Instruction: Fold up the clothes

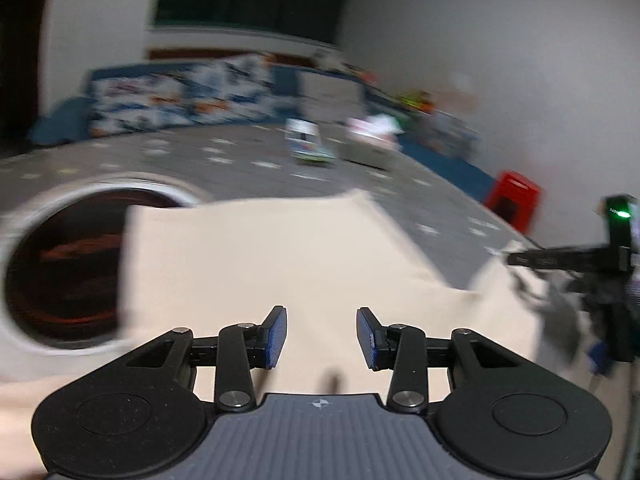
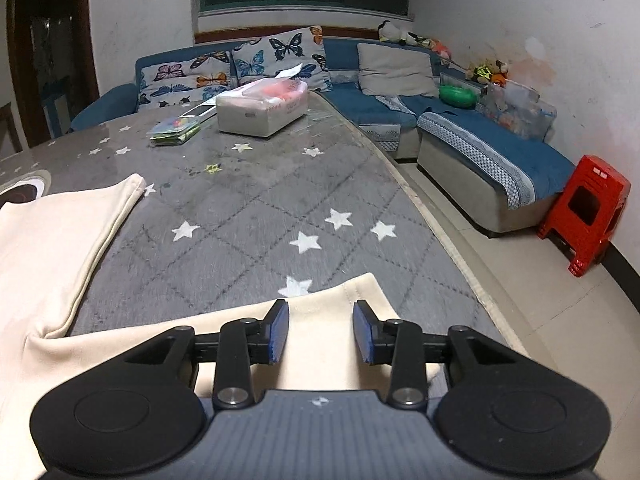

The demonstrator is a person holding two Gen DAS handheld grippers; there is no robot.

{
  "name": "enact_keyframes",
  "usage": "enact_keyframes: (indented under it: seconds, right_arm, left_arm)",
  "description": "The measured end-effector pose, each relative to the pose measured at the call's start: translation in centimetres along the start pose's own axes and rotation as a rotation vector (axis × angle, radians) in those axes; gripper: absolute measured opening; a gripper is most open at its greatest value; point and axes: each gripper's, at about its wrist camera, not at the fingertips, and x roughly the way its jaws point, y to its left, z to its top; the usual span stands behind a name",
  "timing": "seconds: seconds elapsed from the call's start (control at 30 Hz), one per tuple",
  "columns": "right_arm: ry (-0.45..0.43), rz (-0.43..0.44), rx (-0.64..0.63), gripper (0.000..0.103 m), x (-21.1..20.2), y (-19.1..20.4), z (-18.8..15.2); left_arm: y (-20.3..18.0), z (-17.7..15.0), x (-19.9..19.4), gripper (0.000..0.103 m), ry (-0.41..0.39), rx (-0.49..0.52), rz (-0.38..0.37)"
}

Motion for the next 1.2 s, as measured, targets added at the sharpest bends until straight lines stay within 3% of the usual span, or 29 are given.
enact_keyframes:
  seconds: [0.13, 0.4, 0.5, 0.67, 0.73, 0.83, 0.97, 1.1, 1.2]
  right_arm:
    - [0.000, 0.002, -0.016, 0.036, 0.2, 0.3, 0.2]
    - [0.004, -0.004, -0.033, 0.038, 0.2, 0.6, 0.5]
    - [0.005, -0.006, -0.035, 0.039, 0.3, 0.6, 0.6]
    - [0.005, -0.016, -0.041, 0.045, 0.3, 0.6, 0.6]
    - [0.003, -0.018, -0.043, 0.045, 0.3, 0.7, 0.7]
    - [-0.011, 0.000, -0.056, 0.045, -0.2, 1.3, 1.0]
    - [-0.032, 0.061, -0.083, 0.045, -1.1, 2.9, 1.9]
    - [-0.041, 0.145, -0.133, 0.045, -1.6, 5.4, 2.5]
    - [-0.047, 0.205, -0.165, 0.045, -1.7, 7.7, 3.0]
  left_arm:
    - [4.1, -1.0, -3.0, 0.042, -0.032, -0.039, 0.184]
    - [11.5, -3.9, -5.7, 0.042, 0.027, -0.197, 0.360]
    - [13.5, -4.7, -6.2, 0.042, 0.031, -0.185, 0.496]
    - [17.4, -5.8, -7.7, 0.042, 0.020, -0.256, 0.696]
    - [18.3, -5.8, -8.4, 0.042, 0.024, -0.295, 0.734]
    - [17.4, -5.0, -9.1, 0.041, 0.004, -0.313, 0.679]
    - [13.1, -3.5, -8.2, 0.041, -0.024, -0.241, 0.491]
    - [8.0, -2.1, -5.7, 0.040, -0.022, -0.158, 0.244]
    - [4.9, -1.7, -3.7, 0.037, -0.009, -0.104, 0.148]
